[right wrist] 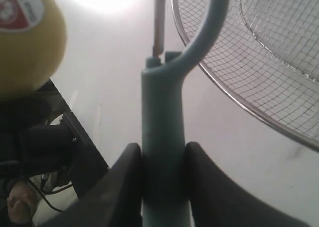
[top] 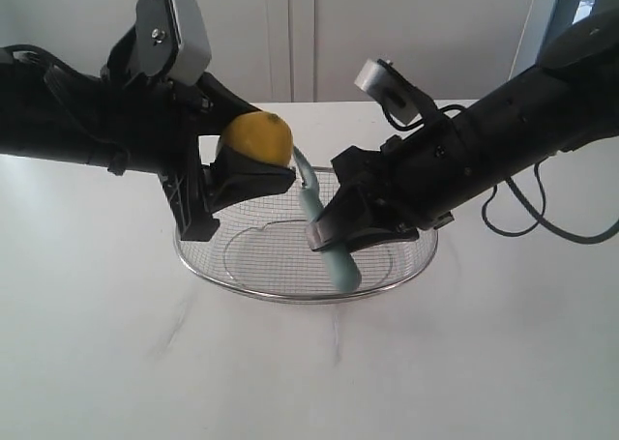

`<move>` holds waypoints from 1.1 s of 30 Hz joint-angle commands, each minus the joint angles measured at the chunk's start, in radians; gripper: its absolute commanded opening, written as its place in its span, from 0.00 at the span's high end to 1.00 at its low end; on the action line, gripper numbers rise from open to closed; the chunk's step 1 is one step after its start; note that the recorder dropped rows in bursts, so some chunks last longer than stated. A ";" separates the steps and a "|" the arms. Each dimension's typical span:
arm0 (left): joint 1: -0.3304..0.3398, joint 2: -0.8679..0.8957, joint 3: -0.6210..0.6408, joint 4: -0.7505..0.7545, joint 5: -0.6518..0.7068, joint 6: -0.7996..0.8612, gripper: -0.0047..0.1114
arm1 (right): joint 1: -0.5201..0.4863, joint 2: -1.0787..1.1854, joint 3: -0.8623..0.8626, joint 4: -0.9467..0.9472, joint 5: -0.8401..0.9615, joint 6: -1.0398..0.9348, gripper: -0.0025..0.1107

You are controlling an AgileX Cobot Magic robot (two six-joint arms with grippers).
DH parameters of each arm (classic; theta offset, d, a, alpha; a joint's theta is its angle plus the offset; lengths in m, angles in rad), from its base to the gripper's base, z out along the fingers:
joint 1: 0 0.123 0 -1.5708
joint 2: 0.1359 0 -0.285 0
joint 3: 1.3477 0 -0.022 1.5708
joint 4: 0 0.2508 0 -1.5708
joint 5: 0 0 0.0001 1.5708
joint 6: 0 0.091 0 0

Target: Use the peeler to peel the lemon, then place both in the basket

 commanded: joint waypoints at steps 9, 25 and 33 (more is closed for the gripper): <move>-0.004 0.023 -0.004 -0.063 -0.049 0.000 0.96 | 0.009 -0.032 0.004 0.013 -0.003 0.011 0.98; -0.004 0.033 -0.004 -0.088 -0.043 0.002 0.96 | 0.056 -0.032 0.004 0.009 -0.039 0.011 0.98; -0.004 0.033 -0.004 -0.088 -0.053 0.002 0.96 | 0.056 -0.032 0.004 0.009 -0.039 0.011 0.98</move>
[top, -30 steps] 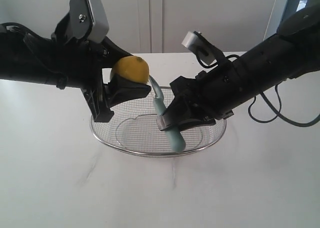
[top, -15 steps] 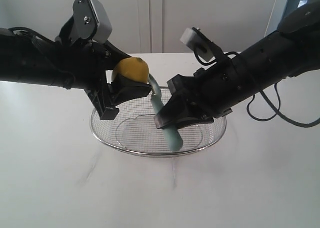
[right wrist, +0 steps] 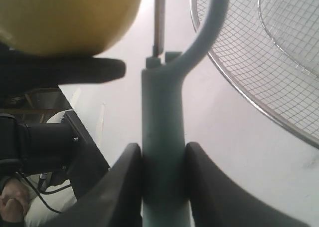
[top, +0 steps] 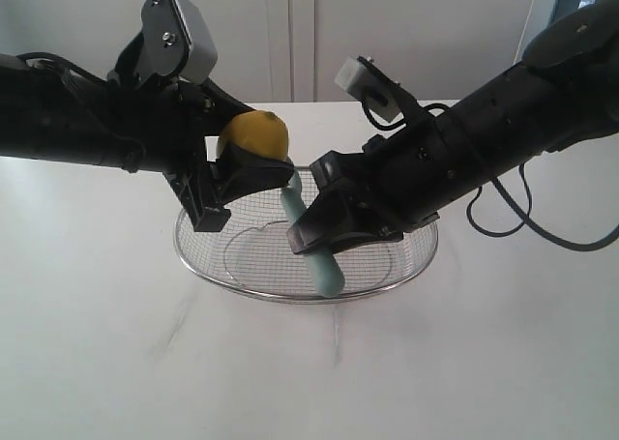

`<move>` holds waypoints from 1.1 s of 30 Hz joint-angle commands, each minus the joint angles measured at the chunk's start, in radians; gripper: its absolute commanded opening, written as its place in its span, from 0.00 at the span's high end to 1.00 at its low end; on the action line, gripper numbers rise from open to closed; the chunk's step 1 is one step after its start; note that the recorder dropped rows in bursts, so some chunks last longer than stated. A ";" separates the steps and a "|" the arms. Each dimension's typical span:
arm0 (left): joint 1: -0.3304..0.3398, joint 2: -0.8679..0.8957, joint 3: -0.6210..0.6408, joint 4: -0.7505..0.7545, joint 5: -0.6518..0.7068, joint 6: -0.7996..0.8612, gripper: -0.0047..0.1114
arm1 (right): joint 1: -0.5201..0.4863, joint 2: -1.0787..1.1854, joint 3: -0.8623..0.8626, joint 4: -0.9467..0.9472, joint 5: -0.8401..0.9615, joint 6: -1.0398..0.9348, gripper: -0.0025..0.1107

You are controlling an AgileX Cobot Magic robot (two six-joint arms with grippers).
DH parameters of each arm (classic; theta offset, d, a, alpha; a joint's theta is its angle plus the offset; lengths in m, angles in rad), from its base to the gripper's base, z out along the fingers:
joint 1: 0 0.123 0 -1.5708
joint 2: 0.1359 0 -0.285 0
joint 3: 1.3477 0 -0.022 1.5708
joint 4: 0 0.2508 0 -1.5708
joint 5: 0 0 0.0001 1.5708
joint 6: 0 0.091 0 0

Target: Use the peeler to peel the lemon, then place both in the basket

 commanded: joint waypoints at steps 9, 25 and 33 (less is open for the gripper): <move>-0.004 -0.003 -0.004 -0.029 0.009 0.000 0.96 | 0.001 -0.015 0.004 0.009 -0.004 0.001 0.98; -0.004 -0.003 -0.004 -0.029 -0.017 -0.002 0.96 | 0.001 -0.015 0.004 0.009 -0.006 0.003 0.98; -0.004 0.004 -0.004 -0.027 -0.024 -0.006 0.96 | 0.001 -0.015 0.004 0.011 -0.006 0.006 0.98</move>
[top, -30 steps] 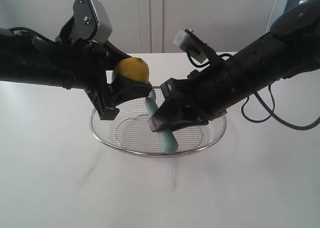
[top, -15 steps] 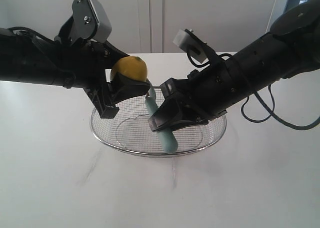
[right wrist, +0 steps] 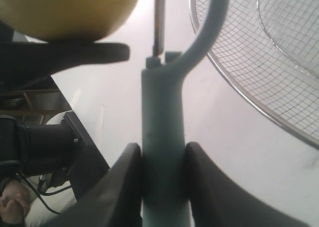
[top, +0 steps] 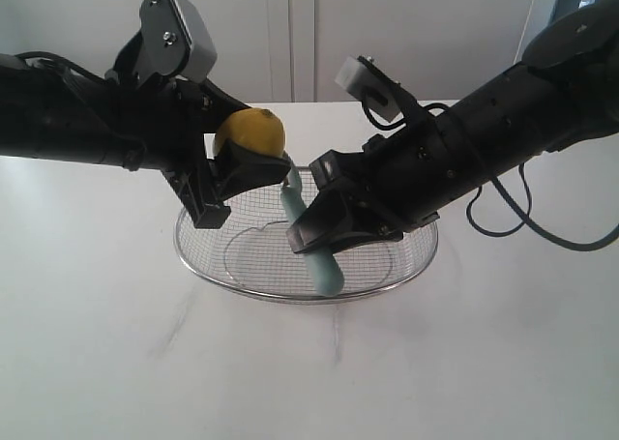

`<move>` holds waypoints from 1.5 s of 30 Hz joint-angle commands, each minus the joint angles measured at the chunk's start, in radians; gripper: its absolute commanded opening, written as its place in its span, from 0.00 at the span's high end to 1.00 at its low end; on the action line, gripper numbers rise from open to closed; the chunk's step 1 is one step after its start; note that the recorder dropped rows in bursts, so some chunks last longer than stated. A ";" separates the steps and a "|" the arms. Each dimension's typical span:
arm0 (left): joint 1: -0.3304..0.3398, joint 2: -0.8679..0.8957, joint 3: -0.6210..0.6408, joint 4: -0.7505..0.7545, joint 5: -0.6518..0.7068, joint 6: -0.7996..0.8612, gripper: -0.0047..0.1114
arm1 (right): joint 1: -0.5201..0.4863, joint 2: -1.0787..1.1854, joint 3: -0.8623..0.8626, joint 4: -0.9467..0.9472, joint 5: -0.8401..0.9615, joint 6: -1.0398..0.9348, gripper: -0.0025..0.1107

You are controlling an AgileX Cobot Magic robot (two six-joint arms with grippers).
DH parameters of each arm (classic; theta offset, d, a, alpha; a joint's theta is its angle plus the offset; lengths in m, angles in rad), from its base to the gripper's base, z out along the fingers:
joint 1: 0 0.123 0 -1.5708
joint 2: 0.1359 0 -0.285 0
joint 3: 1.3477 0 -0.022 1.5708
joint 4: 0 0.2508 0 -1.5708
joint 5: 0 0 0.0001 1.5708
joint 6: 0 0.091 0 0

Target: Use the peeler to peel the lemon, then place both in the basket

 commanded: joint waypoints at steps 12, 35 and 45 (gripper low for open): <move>-0.004 0.010 -0.002 -0.014 0.010 -0.010 0.96 | 0.000 -0.053 0.004 0.010 -0.011 0.009 0.98; -0.004 -0.019 -0.004 -0.015 0.017 -0.010 0.96 | 0.000 -0.054 0.004 -0.017 -0.041 0.025 0.98; -0.004 -0.013 -0.002 -0.006 -0.005 -0.010 0.96 | 0.000 -0.054 0.004 -0.017 -0.041 0.025 0.98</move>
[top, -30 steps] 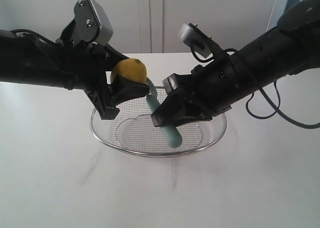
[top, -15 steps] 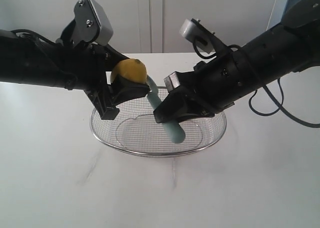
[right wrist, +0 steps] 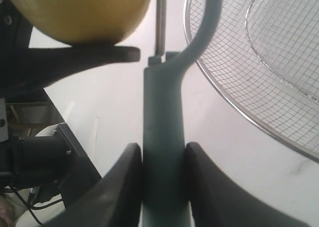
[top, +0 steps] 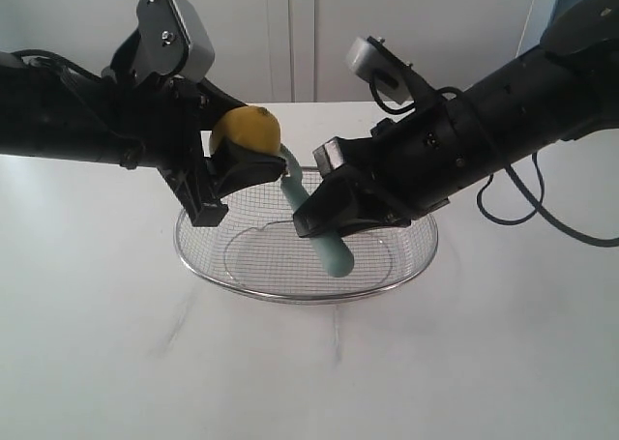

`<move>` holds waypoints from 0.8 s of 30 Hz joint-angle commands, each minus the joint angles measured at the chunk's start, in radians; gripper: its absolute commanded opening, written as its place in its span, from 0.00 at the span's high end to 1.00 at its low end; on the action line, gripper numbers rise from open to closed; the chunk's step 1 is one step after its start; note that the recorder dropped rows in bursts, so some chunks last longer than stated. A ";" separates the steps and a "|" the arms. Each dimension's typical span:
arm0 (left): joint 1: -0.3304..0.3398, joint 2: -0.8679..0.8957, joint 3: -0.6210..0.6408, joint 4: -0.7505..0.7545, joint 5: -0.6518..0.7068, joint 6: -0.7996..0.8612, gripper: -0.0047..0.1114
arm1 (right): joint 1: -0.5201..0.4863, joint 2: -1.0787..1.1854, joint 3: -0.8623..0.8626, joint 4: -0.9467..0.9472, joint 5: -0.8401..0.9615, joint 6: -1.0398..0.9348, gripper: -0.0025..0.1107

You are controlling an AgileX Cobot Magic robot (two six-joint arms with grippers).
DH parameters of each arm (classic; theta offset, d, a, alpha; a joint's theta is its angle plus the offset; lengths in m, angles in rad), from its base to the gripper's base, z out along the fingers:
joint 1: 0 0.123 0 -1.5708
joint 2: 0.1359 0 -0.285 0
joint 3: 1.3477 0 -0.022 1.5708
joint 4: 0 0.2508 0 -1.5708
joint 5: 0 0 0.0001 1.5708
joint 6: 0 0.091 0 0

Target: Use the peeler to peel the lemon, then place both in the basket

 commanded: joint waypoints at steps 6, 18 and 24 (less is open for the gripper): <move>-0.004 -0.009 -0.002 -0.019 0.013 -0.006 0.96 | 0.000 0.000 0.003 0.010 -0.004 -0.002 0.98; -0.004 -0.009 -0.002 -0.019 0.013 -0.008 0.96 | 0.000 -0.035 0.003 0.010 -0.027 -0.002 0.98; -0.004 -0.009 -0.002 -0.019 0.013 -0.023 0.96 | 0.000 -0.044 0.003 0.010 -0.029 -0.002 0.98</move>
